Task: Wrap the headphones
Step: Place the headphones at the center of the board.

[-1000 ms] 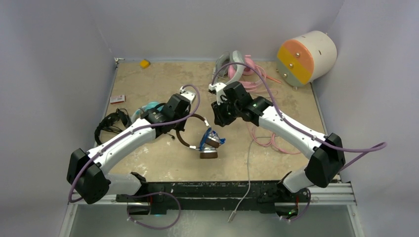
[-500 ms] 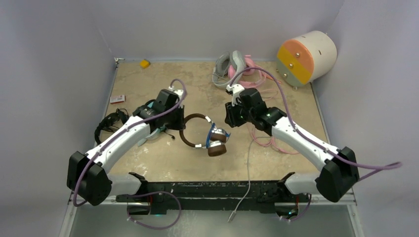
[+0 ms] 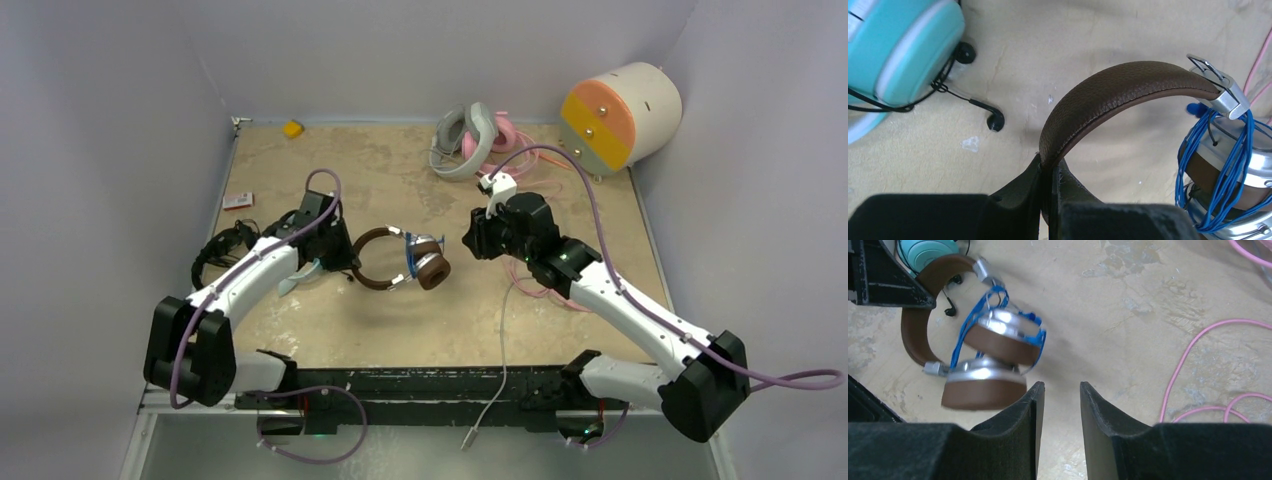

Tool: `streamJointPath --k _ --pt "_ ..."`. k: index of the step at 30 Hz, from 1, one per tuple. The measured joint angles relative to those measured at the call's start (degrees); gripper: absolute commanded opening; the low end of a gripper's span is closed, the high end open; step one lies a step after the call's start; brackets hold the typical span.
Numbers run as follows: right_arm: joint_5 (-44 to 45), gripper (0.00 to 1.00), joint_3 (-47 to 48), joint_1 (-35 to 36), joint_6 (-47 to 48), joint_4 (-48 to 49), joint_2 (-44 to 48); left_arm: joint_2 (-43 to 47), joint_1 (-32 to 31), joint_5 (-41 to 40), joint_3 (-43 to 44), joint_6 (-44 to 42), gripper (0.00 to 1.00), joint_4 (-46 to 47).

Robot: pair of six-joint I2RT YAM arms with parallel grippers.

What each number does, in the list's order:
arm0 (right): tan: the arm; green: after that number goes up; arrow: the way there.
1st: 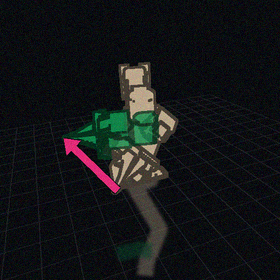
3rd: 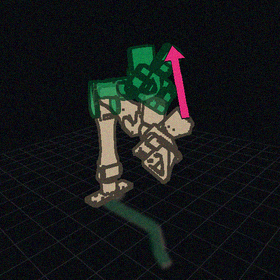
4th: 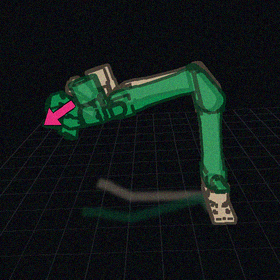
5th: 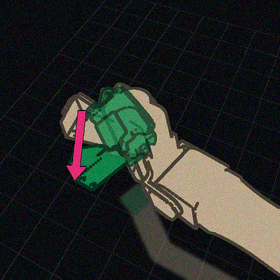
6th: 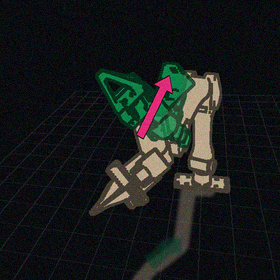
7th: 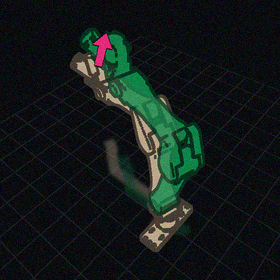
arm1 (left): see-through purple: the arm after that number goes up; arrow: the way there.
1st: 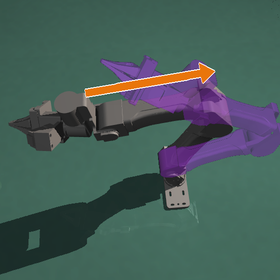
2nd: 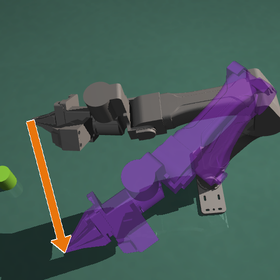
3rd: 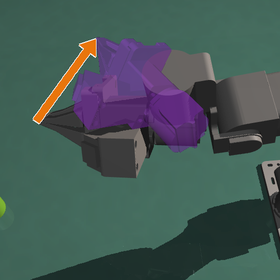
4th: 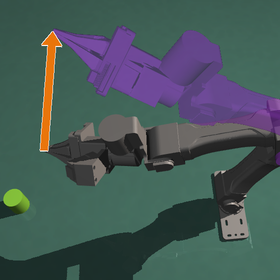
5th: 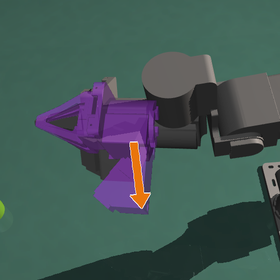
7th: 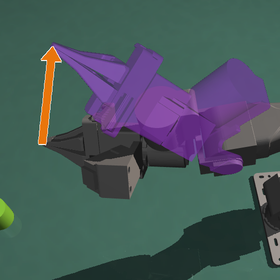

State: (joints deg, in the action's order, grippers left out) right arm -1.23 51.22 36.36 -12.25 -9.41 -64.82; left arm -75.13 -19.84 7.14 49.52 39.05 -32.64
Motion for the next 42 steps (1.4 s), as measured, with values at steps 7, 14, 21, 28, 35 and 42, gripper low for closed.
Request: streamJointPath --k 7,14,21,28,35,42 --pt "0.04 0.36 -0.17 0.00 -0.81 1.01 -0.37 -3.32 2.69 -0.92 -2.45 8.96 0.00 6.58" --pt "0.04 0.36 -1.44 0.00 -1.07 2.03 -0.35 -8.52 5.64 -5.70 -4.46 17.57 0.00 8.35" --pt "0.04 0.36 -1.42 0.00 -1.14 1.62 -0.35 -11.08 12.07 -16.57 -3.65 26.16 0.00 10.69" --pt "0.63 0.36 -1.46 0.00 -1.14 1.05 0.74 -18.60 15.58 -23.96 6.84 25.49 0.10 10.67" --pt "3.50 0.38 -3.54 -0.02 -1.33 1.16 3.89 -18.32 15.15 -23.28 9.35 19.69 0.60 14.38" --pt "8.04 0.39 -4.15 -0.04 -1.88 0.63 5.92 -11.58 10.34 -25.59 8.37 14.75 0.62 14.49"
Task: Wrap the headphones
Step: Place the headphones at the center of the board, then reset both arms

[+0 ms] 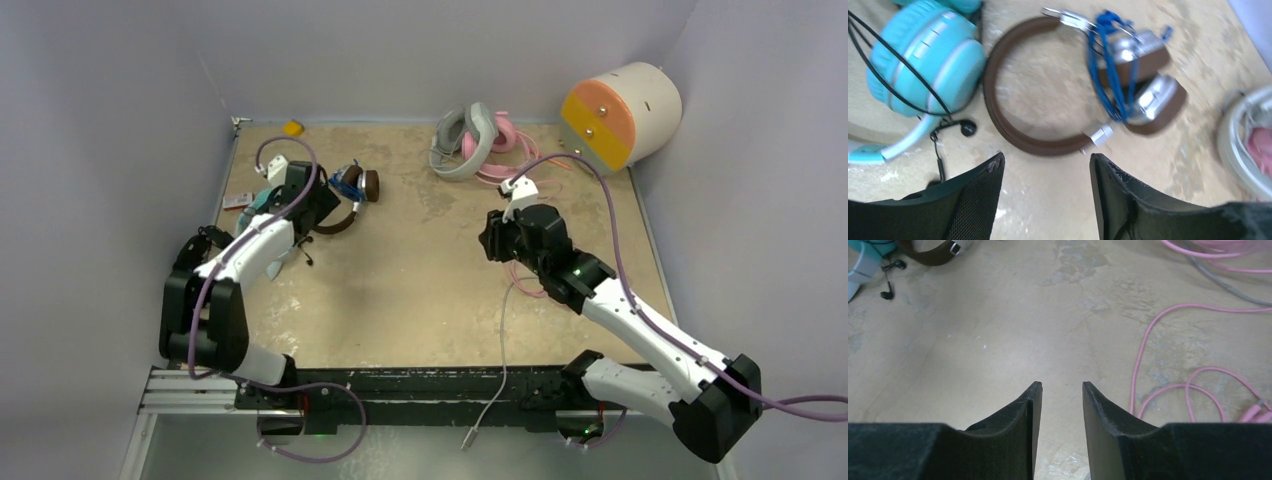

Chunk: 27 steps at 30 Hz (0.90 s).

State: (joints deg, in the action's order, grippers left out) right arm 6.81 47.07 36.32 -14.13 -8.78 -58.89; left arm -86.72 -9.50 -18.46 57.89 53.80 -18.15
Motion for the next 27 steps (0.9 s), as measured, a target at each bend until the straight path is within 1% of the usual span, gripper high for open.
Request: streamJointPath --k 2,3,4,5,6,7,8,9,11,12,13,14,19,22,27 --pt "3.17 0.39 -0.90 -0.07 -0.24 -0.09 1.53 3.82 -2.64 -0.92 -2.14 -2.69 0.62 2.03" --pt "4.63 0.42 -1.49 -0.09 -0.31 -0.09 2.25 5.75 -3.87 -0.98 -3.56 -4.02 0.63 3.37" --pt "6.62 0.51 -2.34 -0.09 -0.42 -0.02 3.13 7.85 -4.96 -0.92 -5.42 -5.53 0.67 5.33" --pt "8.76 0.64 -3.41 -0.09 -0.46 0.04 3.98 9.86 -5.62 -0.85 -7.56 -7.13 0.74 7.45" --pt "10.78 0.78 -4.55 -0.09 -0.59 0.07 4.76 11.72 -5.79 -0.83 -9.57 -8.83 0.75 9.11" --pt "12.39 0.85 -5.64 -0.13 -0.35 0.09 5.46 13.29 -5.75 -0.70 -11.58 -10.49 0.76 11.19" --pt "13.84 0.87 -6.88 -0.13 0.28 0.11 6.23 14.34 -5.62 -0.35 -13.14 -11.80 0.84 13.03" --pt "14.97 0.88 -8.07 -0.17 1.33 0.20 6.99 15.50 -5.51 0.46 -15.08 -13.73 0.91 15.63" --pt "16.44 0.91 -10.47 -0.33 3.85 0.96 8.72 17.11 -5.38 2.38 -18.56 -17.99 0.94 20.72" --pt "16.57 0.92 -11.26 -0.33 4.59 1.16 9.40 17.57 -5.38 3.37 -19.85 -19.41 0.98 22.88" --pt "16.52 0.97 -12.11 -0.35 5.27 1.42 10.23 17.97 -5.42 3.98 -21.05 -20.94 1.00 24.85" --pt "16.48 0.99 -12.70 -0.35 5.75 1.70 10.91 18.32 -5.42 4.37 -21.99 -22.34 1.00 26.56" --pt "17.55 0.99 -15.04 -1.64 7.48 5.64 11.21 21.03 -5.42 3.82 -25.66 -28.22 1.00 33.09" --pt "17.35 0.99 -17.07 -6.64 7.87 9.79 9.60 21.70 -5.40 2.25 -26.80 -32.54 1.00 36.74" --pt "17.00 0.99 -25.99 -14.80 10.86 23.19 8.22 21.44 -3.93 -2.34 -29.09 -38.10 1.00 43.58"
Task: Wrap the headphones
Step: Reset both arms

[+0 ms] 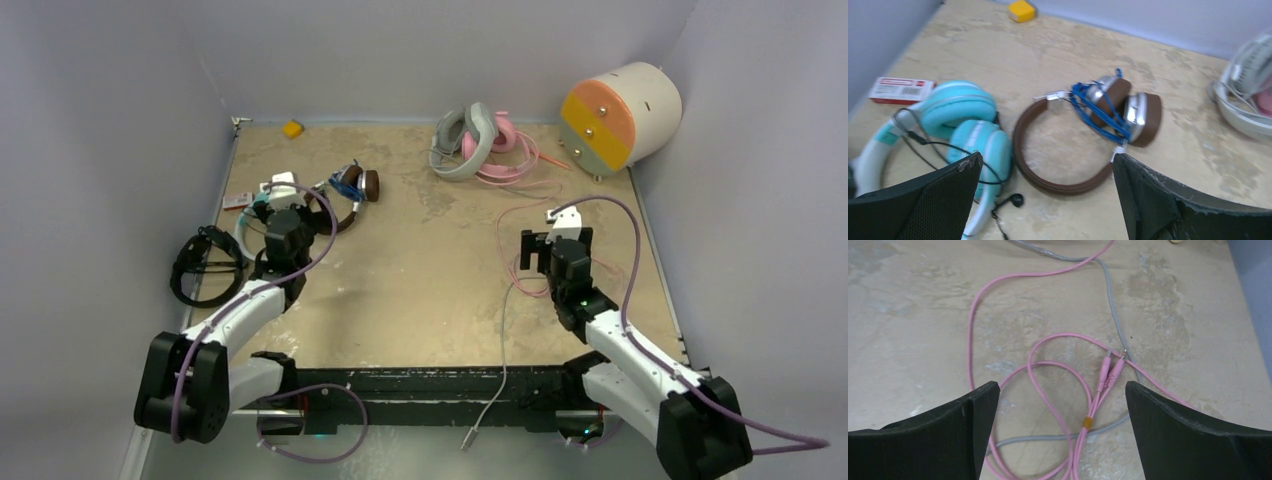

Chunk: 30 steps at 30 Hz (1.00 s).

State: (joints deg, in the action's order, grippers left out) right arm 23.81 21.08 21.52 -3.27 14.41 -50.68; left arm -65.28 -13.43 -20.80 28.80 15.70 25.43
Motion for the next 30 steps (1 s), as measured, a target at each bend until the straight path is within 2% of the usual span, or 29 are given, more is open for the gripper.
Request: streamJointPath --k 6,10,19,27,29,30 --pt "-0.28 0.99 -1.99 -4.59 4.09 13.86 -12.39 -4.04 6.54 -0.83 -8.72 -4.17 1.00 14.01" --pt "-0.90 0.99 -2.08 -9.31 4.37 22.58 -21.84 -10.19 10.16 -0.59 -10.03 -5.84 1.00 19.58" --pt "0.28 0.99 -5.57 -13.44 6.12 45.11 -36.89 -14.67 14.19 6.29 -10.16 -5.95 1.00 24.83" --pt "-1.38 0.96 -5.40 -15.02 5.84 47.84 -37.46 -24.30 14.93 11.45 -12.35 -7.41 1.00 35.82" --pt "-4.22 0.95 -5.44 -16.04 6.27 49.72 -38.42 -26.18 14.93 14.12 -12.39 -8.35 0.94 36.20" --pt "-5.46 0.98 -5.49 -16.39 6.60 51.39 -39.43 -26.38 14.93 15.21 -12.39 -8.94 0.93 36.11"
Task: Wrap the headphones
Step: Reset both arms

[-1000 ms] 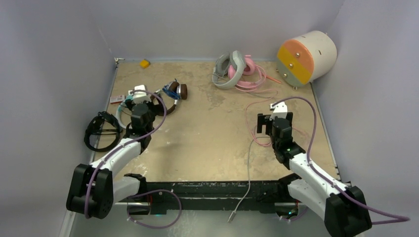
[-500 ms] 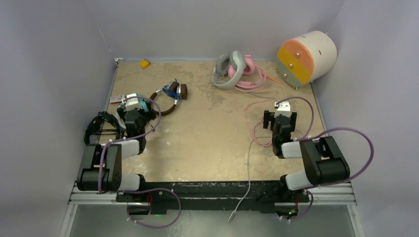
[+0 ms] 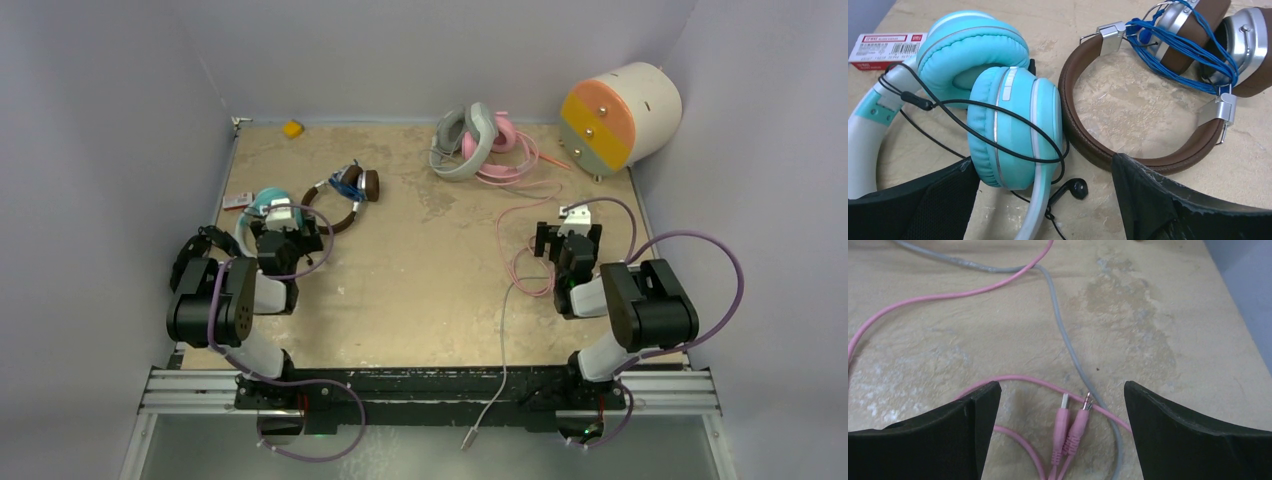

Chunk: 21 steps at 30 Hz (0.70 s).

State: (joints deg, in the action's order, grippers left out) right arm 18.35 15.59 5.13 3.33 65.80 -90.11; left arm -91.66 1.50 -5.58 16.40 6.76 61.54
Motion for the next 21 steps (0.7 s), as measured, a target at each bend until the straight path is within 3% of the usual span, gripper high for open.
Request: streamJointPath --k 6,21 --pt "-5.35 0.99 -0.90 -0.66 1.05 2.08 -0.70 -0.02 0.04 2.38 0.00 -0.94 0.98 0.61" --pt "-6.16 0.99 -0.94 -0.70 1.20 1.99 -0.70 -0.02 0.04 2.89 0.00 -1.51 0.99 0.61"
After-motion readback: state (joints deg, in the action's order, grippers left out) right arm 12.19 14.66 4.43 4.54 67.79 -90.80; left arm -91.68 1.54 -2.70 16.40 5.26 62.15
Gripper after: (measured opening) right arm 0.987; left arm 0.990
